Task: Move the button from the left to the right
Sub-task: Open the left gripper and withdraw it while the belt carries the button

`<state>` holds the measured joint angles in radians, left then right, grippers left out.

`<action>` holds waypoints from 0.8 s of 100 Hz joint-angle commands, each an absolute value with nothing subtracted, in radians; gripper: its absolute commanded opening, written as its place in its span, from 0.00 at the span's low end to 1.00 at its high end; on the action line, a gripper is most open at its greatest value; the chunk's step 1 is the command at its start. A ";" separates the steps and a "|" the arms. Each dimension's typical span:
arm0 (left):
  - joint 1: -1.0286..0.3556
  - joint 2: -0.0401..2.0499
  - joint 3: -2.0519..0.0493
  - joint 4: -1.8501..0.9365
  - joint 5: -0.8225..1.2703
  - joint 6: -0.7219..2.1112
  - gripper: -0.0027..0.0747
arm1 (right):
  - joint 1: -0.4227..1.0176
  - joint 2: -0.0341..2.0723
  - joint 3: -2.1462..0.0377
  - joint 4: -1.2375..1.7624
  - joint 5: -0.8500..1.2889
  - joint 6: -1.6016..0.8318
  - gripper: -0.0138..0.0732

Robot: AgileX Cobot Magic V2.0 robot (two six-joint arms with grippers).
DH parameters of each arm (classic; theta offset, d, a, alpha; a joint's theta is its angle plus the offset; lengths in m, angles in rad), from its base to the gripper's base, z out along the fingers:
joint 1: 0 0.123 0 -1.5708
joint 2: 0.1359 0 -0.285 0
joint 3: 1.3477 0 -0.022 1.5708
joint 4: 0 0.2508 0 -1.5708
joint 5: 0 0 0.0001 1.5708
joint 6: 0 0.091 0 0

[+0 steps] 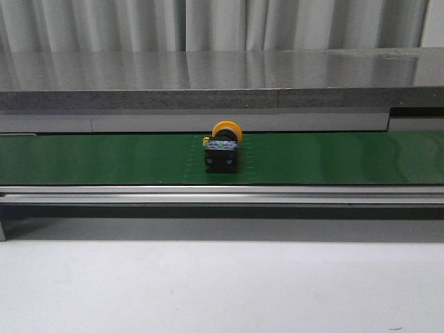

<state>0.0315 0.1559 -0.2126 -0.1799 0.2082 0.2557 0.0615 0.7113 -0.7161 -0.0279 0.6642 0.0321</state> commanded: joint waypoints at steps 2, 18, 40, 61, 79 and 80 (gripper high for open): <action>0.023 0.167 -0.242 -0.191 0.120 0.256 0.04 | 0.060 0.788 -0.763 -0.025 0.600 0.029 0.08; 0.023 0.167 -0.242 -0.191 0.120 0.256 0.04 | 0.060 0.867 -0.763 -0.018 0.612 0.029 0.08; 0.023 0.167 -0.242 -0.191 0.120 0.256 0.04 | 0.060 0.906 -0.763 -0.018 0.627 0.029 0.18; 0.023 0.167 -0.242 -0.191 0.120 0.256 0.04 | 0.060 0.906 -0.763 -0.018 0.650 0.029 0.64; 0.023 0.167 -0.242 -0.191 0.120 0.256 0.04 | 0.060 0.906 -0.763 0.000 0.645 0.029 0.88; 0.023 0.167 -0.242 -0.191 0.120 0.256 0.04 | 0.060 0.906 -0.763 0.000 0.644 0.029 0.88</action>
